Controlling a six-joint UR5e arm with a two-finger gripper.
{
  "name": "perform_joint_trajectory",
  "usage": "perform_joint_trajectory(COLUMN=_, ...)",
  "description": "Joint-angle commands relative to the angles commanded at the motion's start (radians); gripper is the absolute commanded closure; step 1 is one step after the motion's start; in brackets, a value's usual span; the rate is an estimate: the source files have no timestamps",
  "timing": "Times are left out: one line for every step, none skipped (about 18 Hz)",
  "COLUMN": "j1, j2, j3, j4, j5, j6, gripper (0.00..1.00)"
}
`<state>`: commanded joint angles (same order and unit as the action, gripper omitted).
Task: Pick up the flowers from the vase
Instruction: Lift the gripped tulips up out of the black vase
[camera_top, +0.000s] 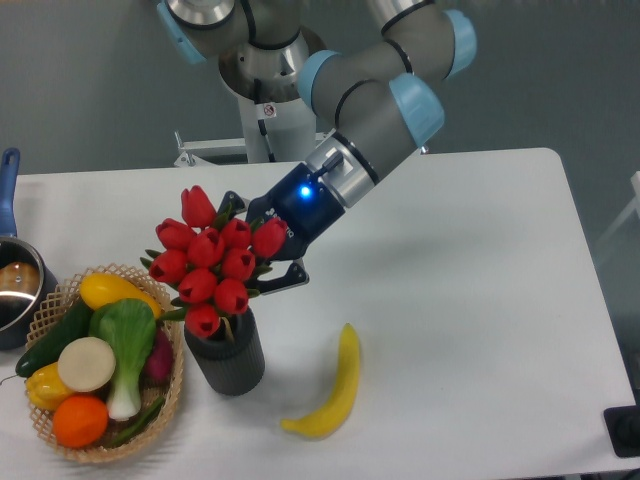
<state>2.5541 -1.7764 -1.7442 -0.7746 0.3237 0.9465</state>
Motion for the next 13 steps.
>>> perform_joint_trajectory(j1=0.000, j2=0.002, j3=0.002, j4=0.000, j5=-0.008, j6=-0.002, gripper=0.63)
perform_joint_trajectory(j1=0.000, j2=0.003, j3=0.003, j4=0.000, j5=-0.015, j6=-0.005, gripper=0.63)
perform_joint_trajectory(j1=0.000, j2=0.005, j3=0.006, j4=0.000, j5=-0.028, j6=-0.011, gripper=0.63)
perform_joint_trajectory(j1=0.002, j2=0.006, j3=0.011, j4=0.002, j5=-0.037, j6=-0.023, gripper=0.63)
perform_joint_trajectory(j1=0.011, j2=0.011, j3=0.021, j4=0.000, j5=-0.040, j6=-0.041, gripper=0.63)
perform_joint_trajectory(j1=0.024, j2=0.015, j3=0.031, j4=0.000, j5=-0.040, j6=-0.060, gripper=0.63)
perform_joint_trajectory(j1=0.037, j2=0.017, j3=0.043, j4=0.000, j5=-0.040, j6=-0.075, gripper=0.63)
perform_joint_trajectory(j1=0.047, j2=0.017, j3=0.057, j4=0.000, j5=-0.038, j6=-0.081, gripper=0.63)
perform_joint_trajectory(j1=0.064, j2=0.020, j3=0.067, j4=0.000, j5=-0.040, j6=-0.097, gripper=0.63)
perform_joint_trajectory(j1=0.080, j2=0.025, j3=0.074, j4=0.000, j5=-0.040, j6=-0.118, gripper=0.63)
perform_joint_trajectory(j1=0.090, j2=0.034, j3=0.078, j4=0.000, j5=-0.038, j6=-0.136, gripper=0.63)
perform_joint_trajectory(j1=0.109, j2=0.041, j3=0.078, j4=0.000, j5=-0.038, j6=-0.146, gripper=0.63)
perform_joint_trajectory(j1=0.120, j2=0.046, j3=0.078, j4=0.000, j5=-0.038, j6=-0.150, gripper=0.63)
